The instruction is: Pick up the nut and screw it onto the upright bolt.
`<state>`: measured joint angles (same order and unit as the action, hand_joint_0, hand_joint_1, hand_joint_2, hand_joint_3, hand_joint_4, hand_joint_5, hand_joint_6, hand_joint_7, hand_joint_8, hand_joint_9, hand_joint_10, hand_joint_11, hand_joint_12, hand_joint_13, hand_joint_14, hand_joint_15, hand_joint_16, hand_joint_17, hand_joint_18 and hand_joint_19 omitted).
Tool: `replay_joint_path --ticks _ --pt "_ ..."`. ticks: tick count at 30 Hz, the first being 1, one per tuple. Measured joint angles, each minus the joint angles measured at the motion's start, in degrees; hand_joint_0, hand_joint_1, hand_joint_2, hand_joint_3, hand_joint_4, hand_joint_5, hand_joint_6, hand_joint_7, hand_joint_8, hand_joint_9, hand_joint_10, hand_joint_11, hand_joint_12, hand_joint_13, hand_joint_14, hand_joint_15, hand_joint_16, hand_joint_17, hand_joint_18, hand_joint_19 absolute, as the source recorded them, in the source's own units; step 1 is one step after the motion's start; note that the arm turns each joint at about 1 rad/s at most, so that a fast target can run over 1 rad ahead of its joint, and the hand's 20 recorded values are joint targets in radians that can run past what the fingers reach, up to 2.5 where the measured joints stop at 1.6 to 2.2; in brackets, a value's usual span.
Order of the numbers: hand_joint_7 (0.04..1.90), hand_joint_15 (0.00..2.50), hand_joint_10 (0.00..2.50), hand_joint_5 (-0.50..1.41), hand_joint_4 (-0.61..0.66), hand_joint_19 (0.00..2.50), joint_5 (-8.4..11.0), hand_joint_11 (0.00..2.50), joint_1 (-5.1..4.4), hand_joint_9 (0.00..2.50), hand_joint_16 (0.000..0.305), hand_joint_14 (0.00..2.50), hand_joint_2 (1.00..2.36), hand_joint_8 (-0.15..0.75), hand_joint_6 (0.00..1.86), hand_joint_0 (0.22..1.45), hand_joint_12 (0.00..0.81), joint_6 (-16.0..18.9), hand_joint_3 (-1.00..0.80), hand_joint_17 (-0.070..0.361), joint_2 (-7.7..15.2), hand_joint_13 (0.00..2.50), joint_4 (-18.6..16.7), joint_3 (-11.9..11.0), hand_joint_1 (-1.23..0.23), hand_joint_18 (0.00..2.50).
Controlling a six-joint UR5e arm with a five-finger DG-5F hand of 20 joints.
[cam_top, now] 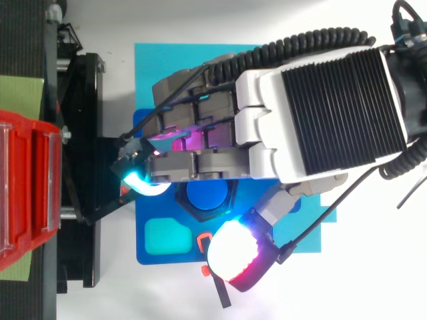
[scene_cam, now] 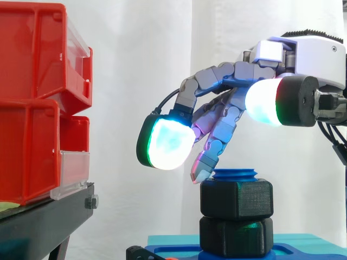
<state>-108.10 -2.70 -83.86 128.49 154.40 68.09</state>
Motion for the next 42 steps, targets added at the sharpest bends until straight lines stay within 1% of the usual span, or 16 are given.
replay_joint_path --ticks 8,10,12,14,19,33,38,42 --pt "0.66 0.00 0.00 -0.11 0.16 0.19 0.00 0.00 0.09 0.94 0.022 0.00 1.00 0.189 0.50 0.51 0.169 -0.03 -0.50 0.049 0.00 0.76 0.43 0.03 -0.24 0.53" --pt "0.62 0.00 0.00 -0.12 0.15 0.14 0.00 0.00 0.16 0.85 0.022 0.00 1.00 0.174 0.50 0.51 0.167 -0.05 -0.50 0.049 0.00 0.72 0.41 0.19 -0.25 0.49" --pt "0.60 0.00 0.00 -0.12 0.15 0.11 -0.01 0.00 0.22 0.81 0.022 0.00 1.00 0.172 0.50 0.51 0.165 -0.06 -0.50 0.049 0.00 0.68 0.21 0.65 -0.25 0.45" --pt "0.58 0.00 0.00 -0.13 0.14 0.03 -0.01 0.00 0.28 0.74 0.023 0.00 1.00 0.159 0.50 0.50 0.172 -0.06 -0.50 0.051 0.00 0.62 -0.09 1.01 -0.25 0.35" --pt "0.57 0.00 0.00 -0.14 0.14 0.00 -0.03 0.00 0.44 0.66 0.023 0.00 1.00 0.156 0.50 0.50 0.184 -0.01 -0.50 0.051 0.00 0.56 -1.05 1.43 -0.25 0.25" --pt "0.61 0.00 0.00 -0.12 0.14 0.00 0.04 0.00 0.50 0.64 0.023 0.00 1.00 0.163 0.50 0.49 0.198 -0.09 -0.50 0.052 0.01 0.54 -1.18 1.84 -0.25 0.23" --pt "0.62 0.00 0.00 -0.12 0.15 0.00 0.08 0.00 0.50 0.64 0.024 0.00 1.00 0.166 0.50 0.49 0.201 -0.09 -0.50 0.053 0.01 0.55 -0.55 1.86 -0.25 0.23" --pt "0.65 0.00 0.00 -0.11 0.16 0.00 0.08 0.00 0.51 0.64 0.024 0.00 1.00 0.171 0.50 0.50 0.204 -0.10 -0.50 0.054 0.01 0.56 0.15 1.87 -0.25 0.24"
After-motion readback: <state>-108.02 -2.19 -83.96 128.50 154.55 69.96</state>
